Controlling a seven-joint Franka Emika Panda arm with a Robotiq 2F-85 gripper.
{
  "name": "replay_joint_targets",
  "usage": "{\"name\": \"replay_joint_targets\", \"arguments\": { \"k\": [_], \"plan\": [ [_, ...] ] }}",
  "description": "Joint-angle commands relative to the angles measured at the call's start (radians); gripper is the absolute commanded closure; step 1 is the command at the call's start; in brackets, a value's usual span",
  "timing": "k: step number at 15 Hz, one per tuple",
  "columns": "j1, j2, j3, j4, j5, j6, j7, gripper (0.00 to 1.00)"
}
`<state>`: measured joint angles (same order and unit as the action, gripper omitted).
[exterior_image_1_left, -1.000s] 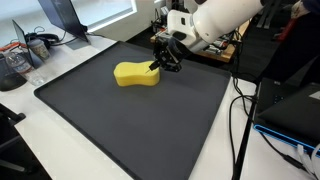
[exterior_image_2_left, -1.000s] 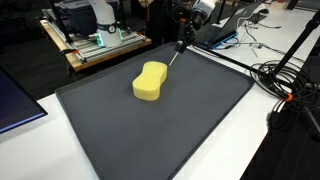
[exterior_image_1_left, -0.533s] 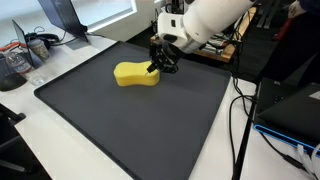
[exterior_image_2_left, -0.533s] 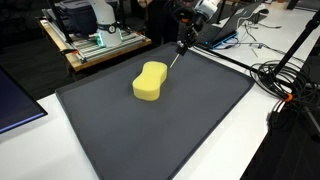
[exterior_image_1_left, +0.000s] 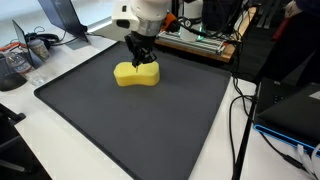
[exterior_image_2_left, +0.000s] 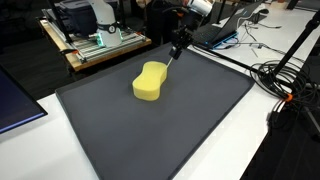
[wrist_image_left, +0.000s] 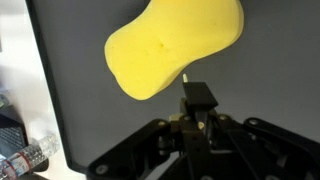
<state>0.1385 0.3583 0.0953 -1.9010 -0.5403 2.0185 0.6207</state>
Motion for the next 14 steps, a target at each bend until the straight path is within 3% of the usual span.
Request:
{"name": "replay_joint_targets", "arguments": {
  "k": [1,8,14],
  "plan": [
    [-0.046,-0.034,-0.037,-0.004,0.163,0.033,-0.163,0.97],
    [-0.159,-0.033,-0.09,0.032,0.437,0.012,-0.455,0.97],
    [-0.255,-0.039,-0.124,0.022,0.621,0.014,-0.622,0.97]
  ]
}}
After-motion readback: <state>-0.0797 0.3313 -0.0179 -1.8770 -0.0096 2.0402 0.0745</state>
